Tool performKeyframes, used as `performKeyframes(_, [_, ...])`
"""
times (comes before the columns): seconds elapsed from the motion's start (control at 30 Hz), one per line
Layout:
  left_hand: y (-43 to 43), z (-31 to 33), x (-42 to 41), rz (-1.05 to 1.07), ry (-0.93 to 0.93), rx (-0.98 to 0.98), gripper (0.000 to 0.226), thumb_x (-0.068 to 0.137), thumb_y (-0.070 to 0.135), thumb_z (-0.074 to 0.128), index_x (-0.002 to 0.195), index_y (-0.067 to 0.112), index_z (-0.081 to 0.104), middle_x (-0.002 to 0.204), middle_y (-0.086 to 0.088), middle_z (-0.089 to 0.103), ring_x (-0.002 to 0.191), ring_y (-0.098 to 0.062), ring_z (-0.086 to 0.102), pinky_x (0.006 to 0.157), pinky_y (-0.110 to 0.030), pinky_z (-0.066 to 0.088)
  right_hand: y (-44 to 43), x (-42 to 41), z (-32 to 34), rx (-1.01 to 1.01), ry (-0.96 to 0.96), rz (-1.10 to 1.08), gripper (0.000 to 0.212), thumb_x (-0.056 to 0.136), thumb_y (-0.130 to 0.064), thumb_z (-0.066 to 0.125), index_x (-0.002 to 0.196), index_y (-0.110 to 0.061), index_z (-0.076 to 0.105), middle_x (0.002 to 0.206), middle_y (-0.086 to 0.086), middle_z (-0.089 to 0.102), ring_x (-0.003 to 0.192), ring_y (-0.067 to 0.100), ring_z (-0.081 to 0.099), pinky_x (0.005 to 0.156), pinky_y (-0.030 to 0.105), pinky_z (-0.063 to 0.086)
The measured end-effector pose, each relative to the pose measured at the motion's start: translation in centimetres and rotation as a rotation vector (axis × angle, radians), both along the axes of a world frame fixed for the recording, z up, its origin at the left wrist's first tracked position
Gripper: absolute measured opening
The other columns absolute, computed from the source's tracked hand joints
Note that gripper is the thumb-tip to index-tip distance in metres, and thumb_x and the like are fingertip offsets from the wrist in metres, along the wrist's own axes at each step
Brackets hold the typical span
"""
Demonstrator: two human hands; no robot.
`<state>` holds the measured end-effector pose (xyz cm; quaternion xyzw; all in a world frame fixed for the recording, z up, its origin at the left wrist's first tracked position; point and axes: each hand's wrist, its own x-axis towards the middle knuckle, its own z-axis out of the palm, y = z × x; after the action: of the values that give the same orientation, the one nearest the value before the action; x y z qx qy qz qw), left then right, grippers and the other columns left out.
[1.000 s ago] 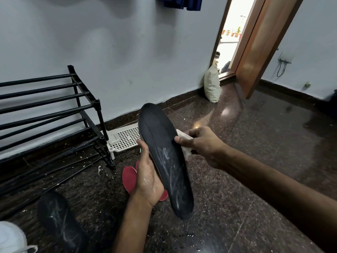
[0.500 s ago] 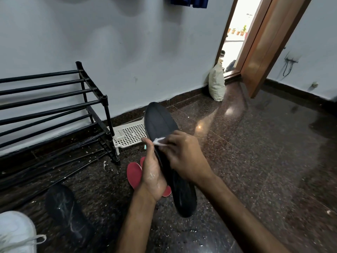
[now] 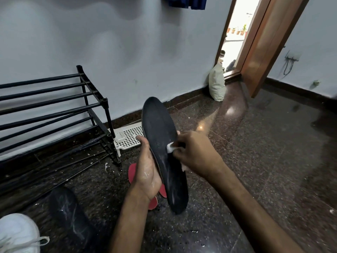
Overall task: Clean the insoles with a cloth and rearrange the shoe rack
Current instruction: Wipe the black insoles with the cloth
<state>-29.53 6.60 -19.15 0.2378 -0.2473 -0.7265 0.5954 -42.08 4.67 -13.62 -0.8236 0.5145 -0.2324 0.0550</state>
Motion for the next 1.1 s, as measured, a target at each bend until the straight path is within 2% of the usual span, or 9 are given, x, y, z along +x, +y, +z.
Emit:
performKeyframes(0.1, [0.0,0.0,-0.5,0.003,-0.062,-0.014,0.082,0.092,0.069,0.018,0.119,0.011,0.069,0.124,-0.017,0.067,0.114,-0.027,0.064,0.100,-0.043,0.051,0.4,0.3,-0.1,-0.107,-0.179,-0.057,0.013,0.083,-0.015,0.065,0.088,-0.009,0.075,0.086,0.001,0.070,0.078,0.015,0.064,0.073,0.029,0.053])
performKeyframes(0.2, [0.0,-0.3,-0.3,0.028,-0.046,0.012,0.082,0.092,0.070,0.021,0.112,0.011,0.074,0.118,-0.017,0.069,0.108,-0.027,0.068,0.088,-0.039,0.058,1.4,1.5,0.3,0.070,-0.248,0.134,0.009,0.080,-0.018,0.070,0.083,-0.011,0.076,0.078,-0.001,0.072,0.069,0.005,0.063,0.064,0.013,0.047])
performKeyframes(0.37, [0.1,0.0,-0.6,-0.001,-0.060,-0.014,0.083,0.092,0.070,0.016,0.120,0.014,0.071,0.126,-0.015,0.066,0.115,-0.026,0.065,0.089,-0.038,0.057,0.1,-0.1,-0.1,-0.041,-0.005,-0.151,0.010,0.080,-0.017,0.061,0.078,-0.009,0.065,0.081,0.006,0.069,0.078,0.028,0.064,0.069,0.038,0.052])
performKeyframes(0.53, [0.1,-0.5,-0.6,0.053,-0.062,0.019,0.080,0.093,0.069,0.020,0.121,0.010,0.066,0.125,-0.017,0.066,0.117,-0.028,0.064,0.099,-0.041,0.052,1.1,1.3,0.1,0.103,-0.209,0.128,0.007,0.082,-0.016,0.071,0.081,-0.011,0.074,0.077,0.000,0.071,0.069,0.008,0.063,0.063,0.017,0.048])
performKeyframes(0.6, [-0.1,-0.5,-0.1,0.058,-0.047,0.016,0.083,0.092,0.071,0.018,0.126,0.010,0.063,0.127,-0.017,0.065,0.117,-0.028,0.063,0.099,-0.044,0.050,0.7,0.7,0.1,0.213,-0.076,0.111,0.009,0.082,-0.019,0.070,0.085,-0.012,0.076,0.082,0.002,0.074,0.076,0.011,0.067,0.071,0.026,0.055])
performKeyframes(0.77, [-0.1,-0.7,-1.2,0.024,-0.092,0.009,0.081,0.090,0.071,0.022,0.127,0.013,0.064,0.129,-0.016,0.064,0.122,-0.029,0.060,0.108,-0.049,0.041,0.1,0.2,-0.2,-0.127,-0.097,-0.145,0.013,0.084,-0.010,0.059,0.088,-0.010,0.072,0.088,0.003,0.070,0.083,0.023,0.065,0.075,0.037,0.053])
performKeyframes(0.87, [-0.3,-1.0,-0.6,0.045,-0.074,0.034,0.083,0.089,0.073,0.024,0.121,0.010,0.068,0.125,-0.019,0.066,0.118,-0.030,0.063,0.108,-0.049,0.041,1.0,1.3,0.0,0.083,-0.258,0.116,0.006,0.082,-0.016,0.071,0.083,-0.011,0.075,0.082,-0.001,0.072,0.074,0.008,0.065,0.070,0.022,0.051])
performKeyframes(0.93, [-0.7,-1.0,0.2,0.045,-0.058,0.027,0.090,0.089,0.075,0.018,0.127,0.007,0.063,0.129,-0.020,0.063,0.120,-0.031,0.061,0.106,-0.046,0.043,0.6,0.9,-0.1,0.280,-0.089,0.133,0.012,0.082,-0.026,0.073,0.083,-0.014,0.076,0.082,0.001,0.074,0.078,0.011,0.068,0.068,0.022,0.050])
performKeyframes(1.1, [-0.9,-0.7,-0.1,0.042,-0.092,0.014,0.087,0.090,0.075,0.016,0.125,0.012,0.066,0.124,-0.015,0.067,0.113,-0.025,0.064,0.101,-0.043,0.047,-0.4,0.7,-0.9,-0.050,0.038,-0.157,0.013,0.086,-0.016,0.059,0.091,-0.009,0.070,0.093,0.007,0.066,0.085,0.031,0.065,0.074,0.041,0.054])
